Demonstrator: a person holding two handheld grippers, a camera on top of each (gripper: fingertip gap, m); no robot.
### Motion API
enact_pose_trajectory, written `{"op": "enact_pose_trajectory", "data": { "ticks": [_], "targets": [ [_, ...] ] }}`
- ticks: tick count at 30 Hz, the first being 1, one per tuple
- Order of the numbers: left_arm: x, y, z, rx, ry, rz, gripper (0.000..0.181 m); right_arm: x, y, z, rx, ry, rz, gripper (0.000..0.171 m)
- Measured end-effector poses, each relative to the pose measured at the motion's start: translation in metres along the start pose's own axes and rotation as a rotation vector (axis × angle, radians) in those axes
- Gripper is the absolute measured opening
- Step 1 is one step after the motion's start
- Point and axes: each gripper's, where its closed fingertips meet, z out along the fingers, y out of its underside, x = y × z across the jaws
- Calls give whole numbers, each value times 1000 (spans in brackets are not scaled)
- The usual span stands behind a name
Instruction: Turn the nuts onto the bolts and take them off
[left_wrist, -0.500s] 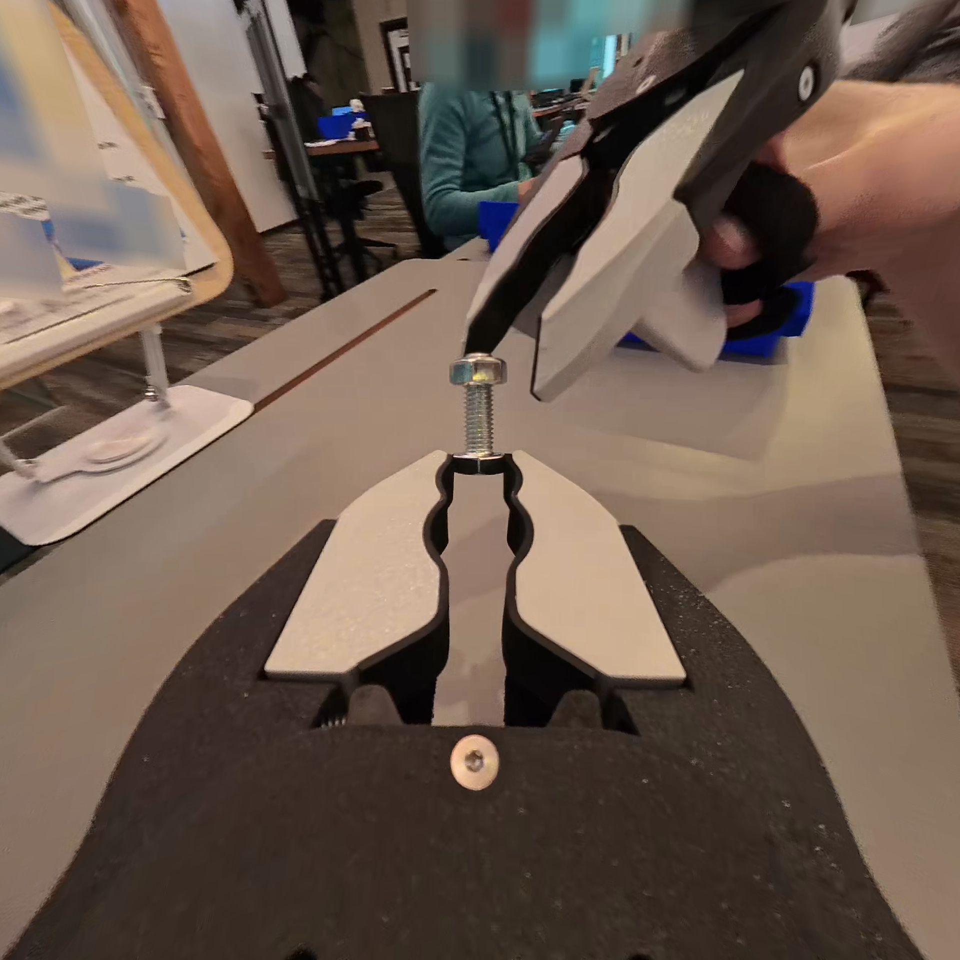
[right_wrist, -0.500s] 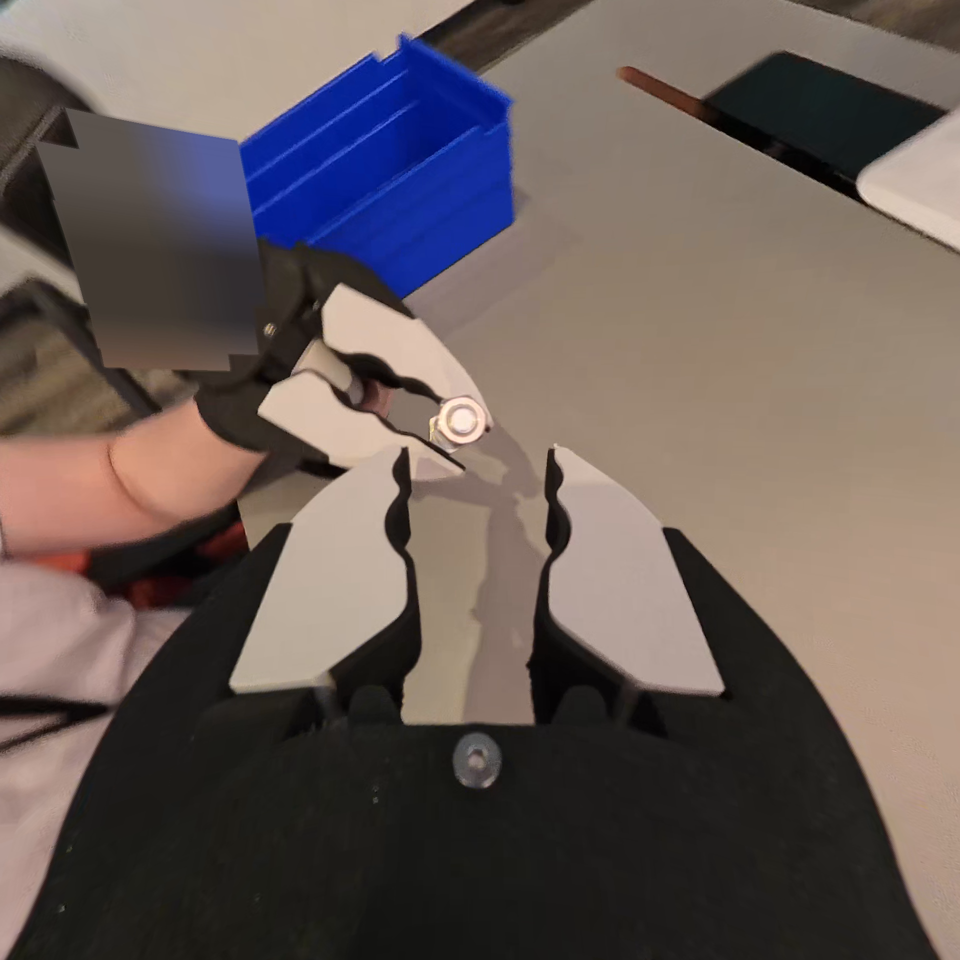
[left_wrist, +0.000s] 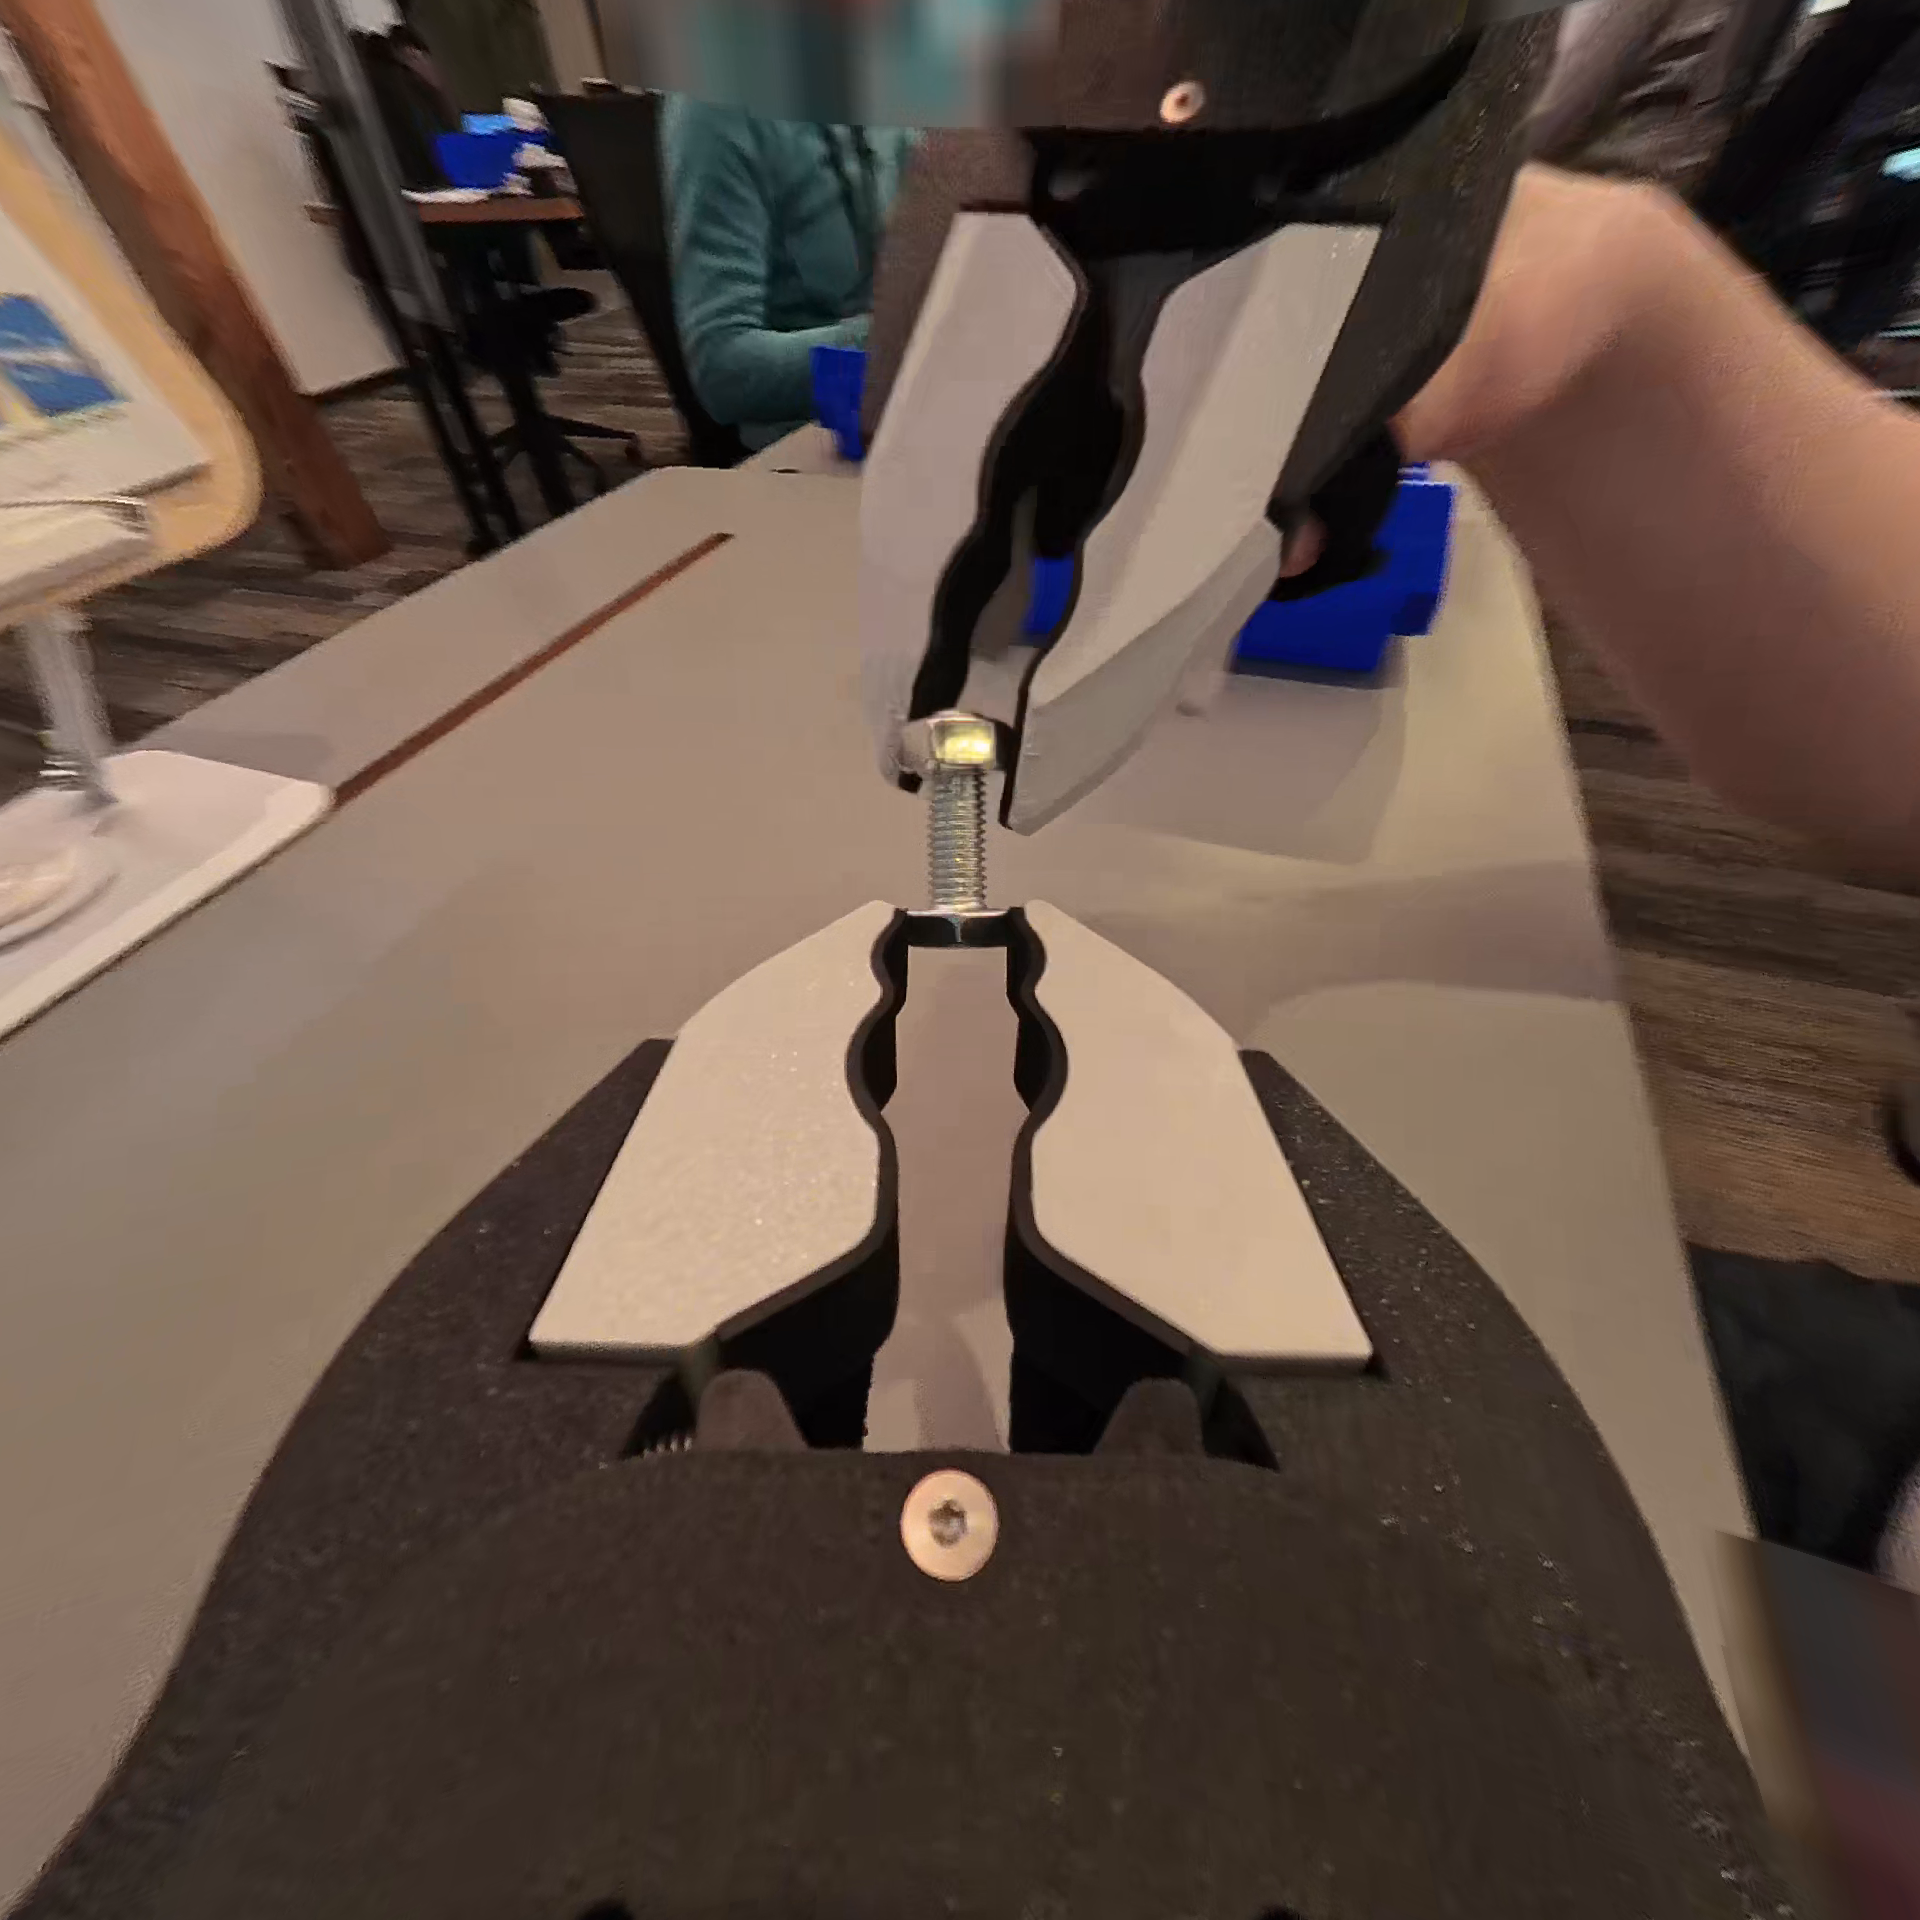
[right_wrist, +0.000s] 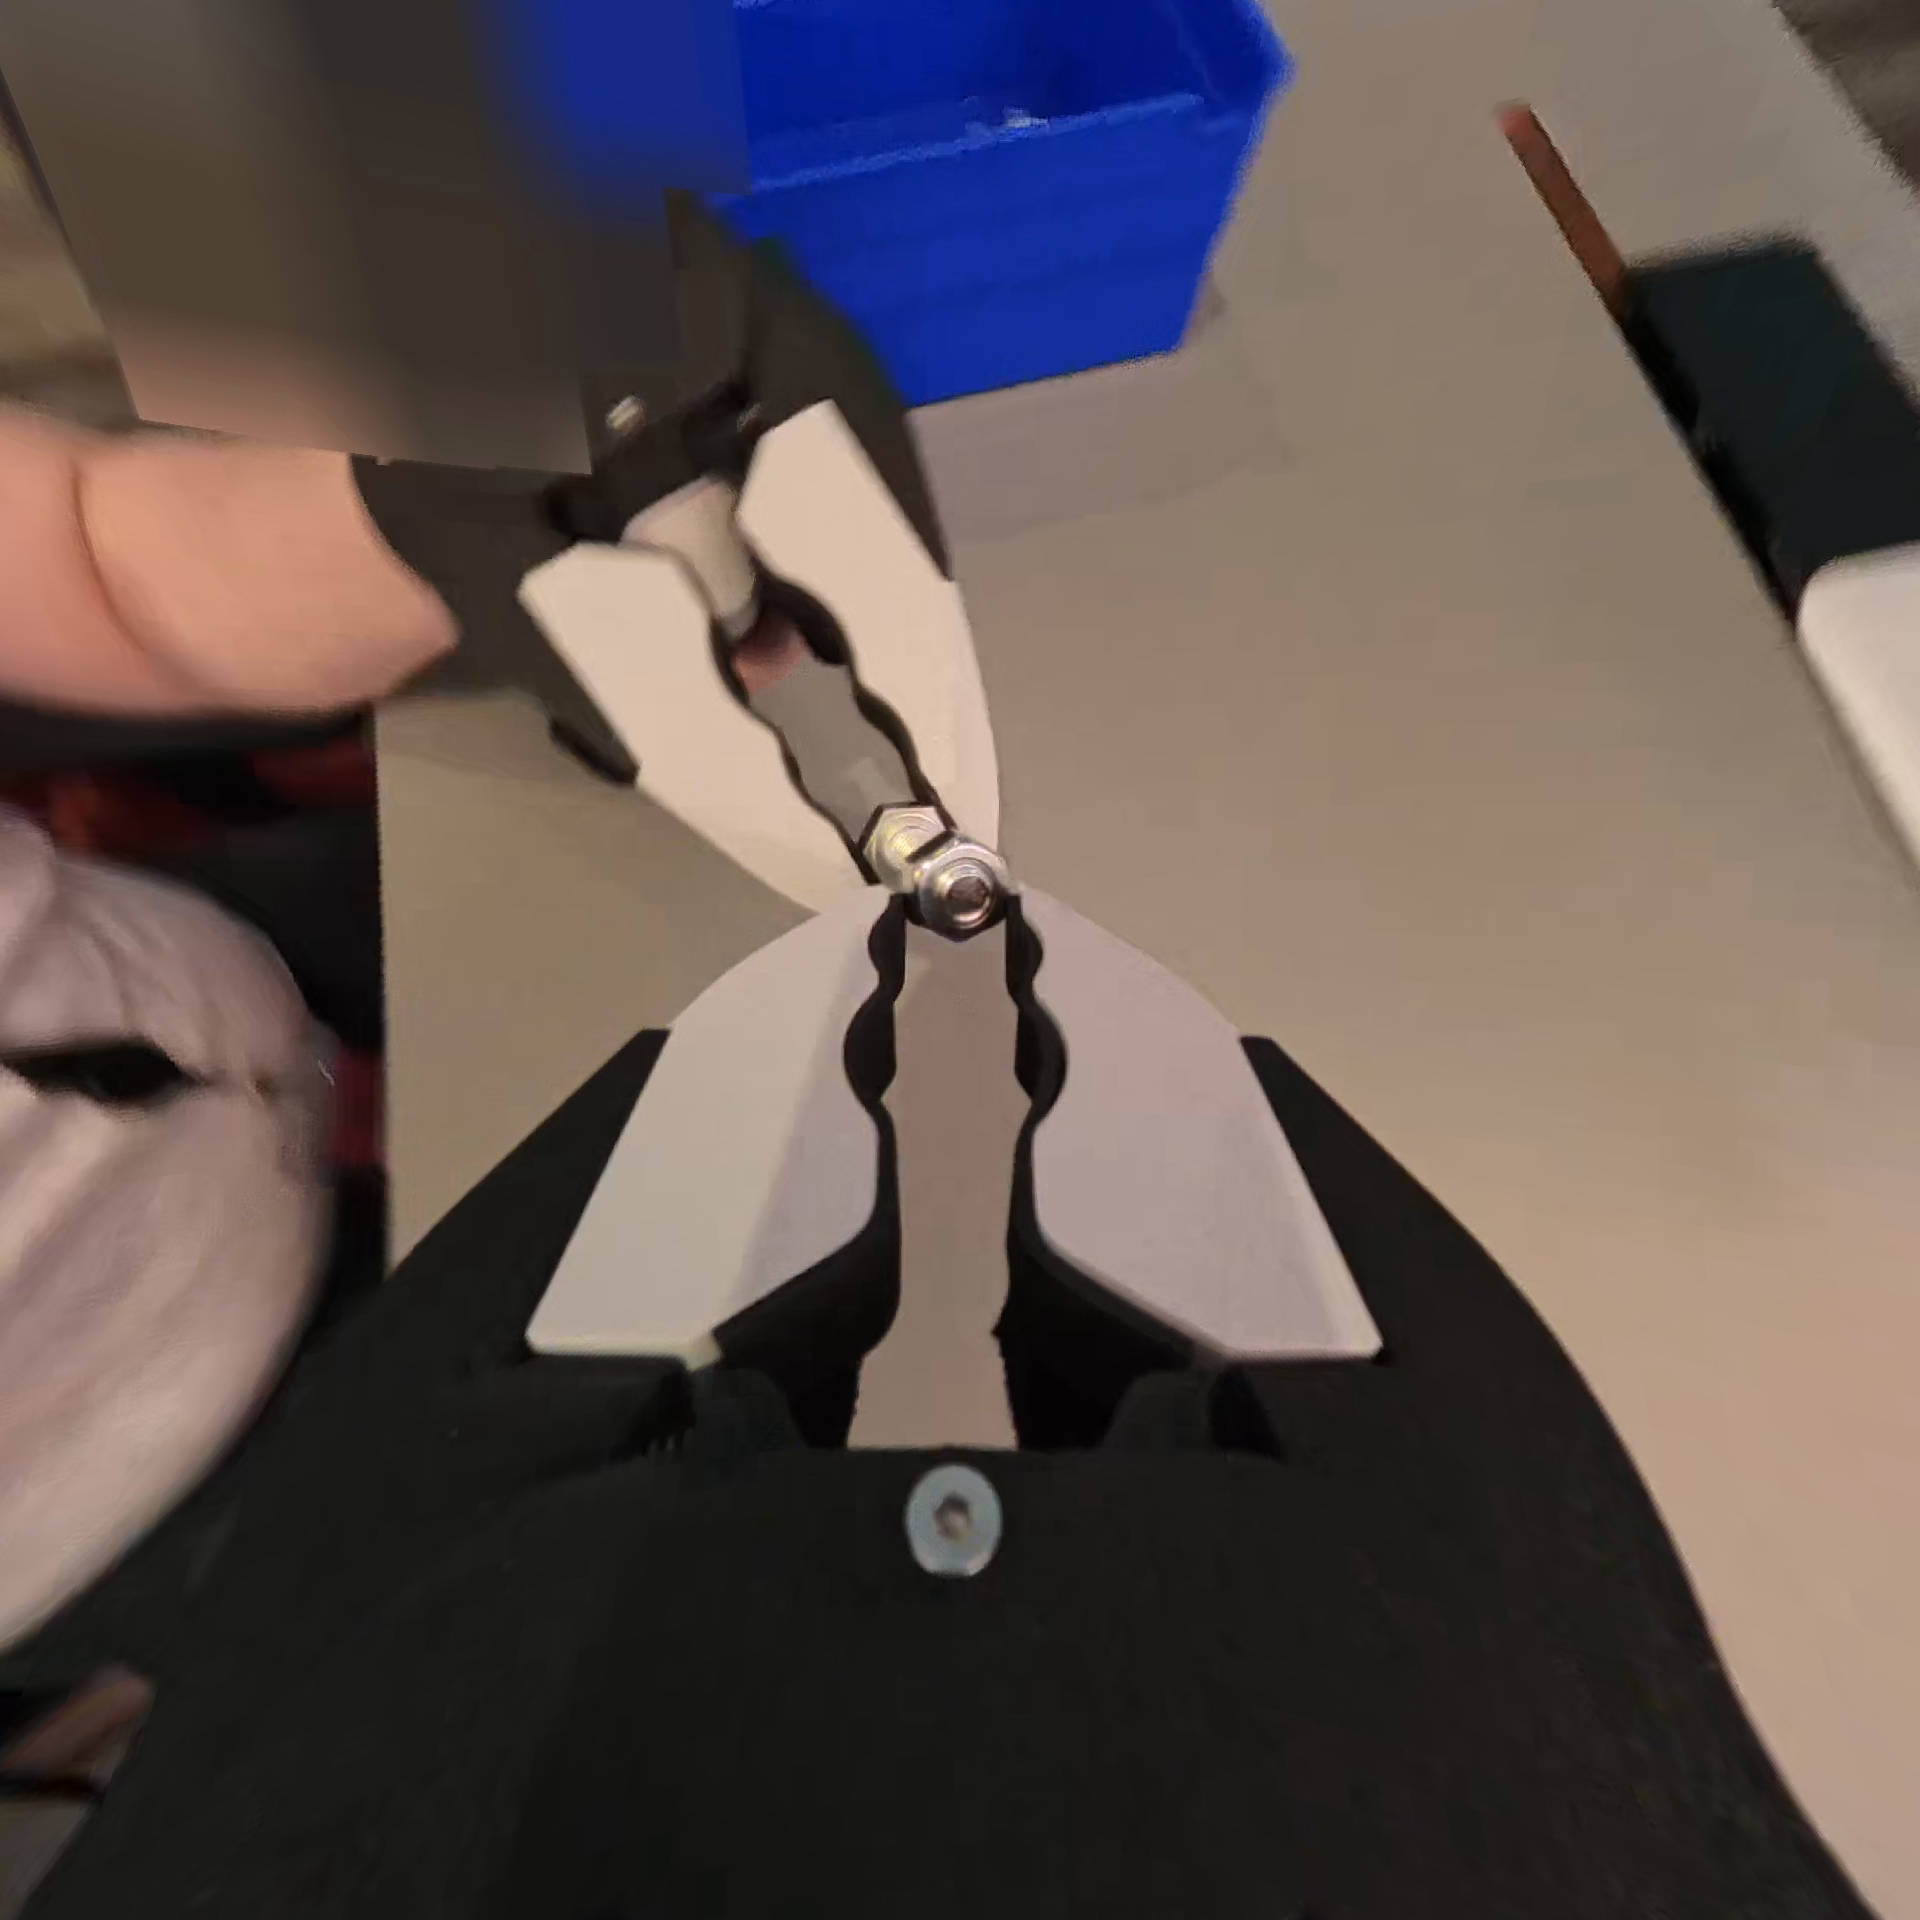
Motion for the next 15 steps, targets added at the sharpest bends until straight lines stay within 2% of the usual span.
{"op": "enact_pose_trajectory", "data": {
  "ticks": [2,5,7,10,13,15],
  "targets": [
    [14,-1,-1,3,113,-51,18,-9,2,-4,18,-39,-187,18],
    [20,-9,-5,52,184,-123,18,-13,-4,-9,87,-54,-216,18],
    [15,-14,-6,85,145,-105,18,-11,-9,-10,128,-50,-96,20],
    [2,-17,-8,106,37,-45,18,0,-6,-9,113,-36,235,44],
    [-5,-16,-7,100,-29,-15,18,1,-8,-7,152,-106,559,45],
    [-7,-13,-6,79,-50,8,18,-1,-19,-8,225,-194,684,43]
  ]
}}
